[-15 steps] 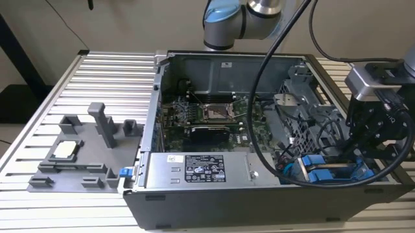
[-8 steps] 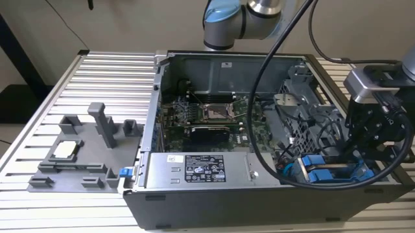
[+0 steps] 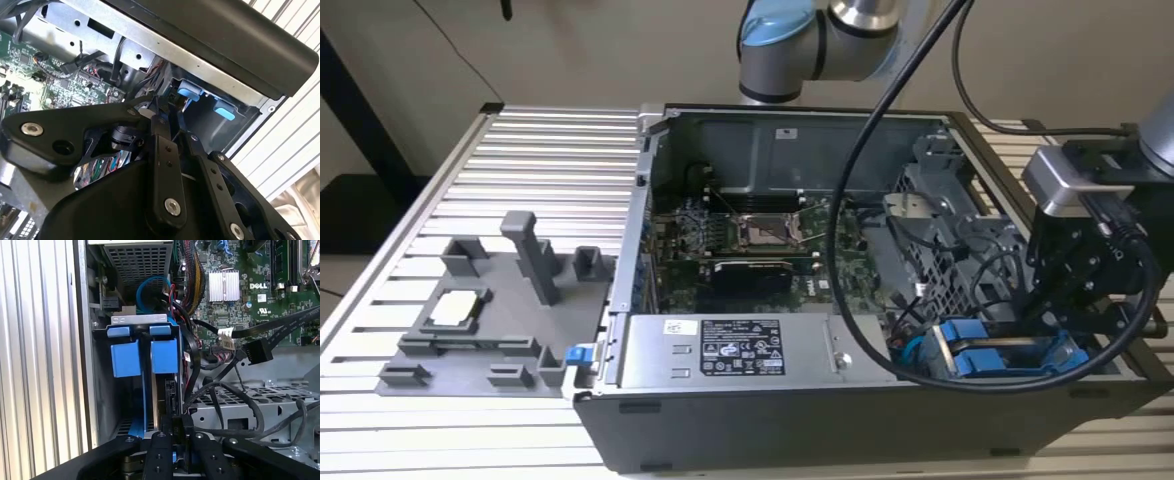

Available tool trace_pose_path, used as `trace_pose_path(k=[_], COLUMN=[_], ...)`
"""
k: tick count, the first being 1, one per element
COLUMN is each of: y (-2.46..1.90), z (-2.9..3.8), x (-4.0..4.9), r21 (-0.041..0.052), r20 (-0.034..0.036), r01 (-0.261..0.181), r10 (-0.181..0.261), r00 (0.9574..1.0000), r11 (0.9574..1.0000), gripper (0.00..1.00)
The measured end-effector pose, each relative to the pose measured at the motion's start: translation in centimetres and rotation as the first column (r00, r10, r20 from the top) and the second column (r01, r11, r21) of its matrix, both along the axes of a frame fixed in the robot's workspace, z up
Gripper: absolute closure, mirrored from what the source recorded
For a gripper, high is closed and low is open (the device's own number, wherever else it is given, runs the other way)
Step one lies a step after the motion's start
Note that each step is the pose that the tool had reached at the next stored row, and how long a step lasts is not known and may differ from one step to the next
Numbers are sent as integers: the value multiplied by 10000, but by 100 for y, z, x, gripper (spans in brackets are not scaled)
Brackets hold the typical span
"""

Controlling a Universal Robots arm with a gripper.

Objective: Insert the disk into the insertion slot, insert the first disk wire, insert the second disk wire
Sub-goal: 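Insert the first disk wire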

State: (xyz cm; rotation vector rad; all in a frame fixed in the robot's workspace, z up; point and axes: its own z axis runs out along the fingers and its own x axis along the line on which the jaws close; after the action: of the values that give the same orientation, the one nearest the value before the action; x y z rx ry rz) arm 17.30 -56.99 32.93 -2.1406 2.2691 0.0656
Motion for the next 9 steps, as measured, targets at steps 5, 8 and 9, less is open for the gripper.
trace_pose_path(k=[5, 8, 9], y=[1, 0, 0], z=[-11, 39, 72], x=[1, 0, 0], r21=[19, 4, 3], r20=[0, -3, -3], r01=[-1, 0, -1], r10=[1, 0, 1], r00=[10000, 10000, 10000], r11=[10000, 10000, 10000], gripper=[80, 73, 73])
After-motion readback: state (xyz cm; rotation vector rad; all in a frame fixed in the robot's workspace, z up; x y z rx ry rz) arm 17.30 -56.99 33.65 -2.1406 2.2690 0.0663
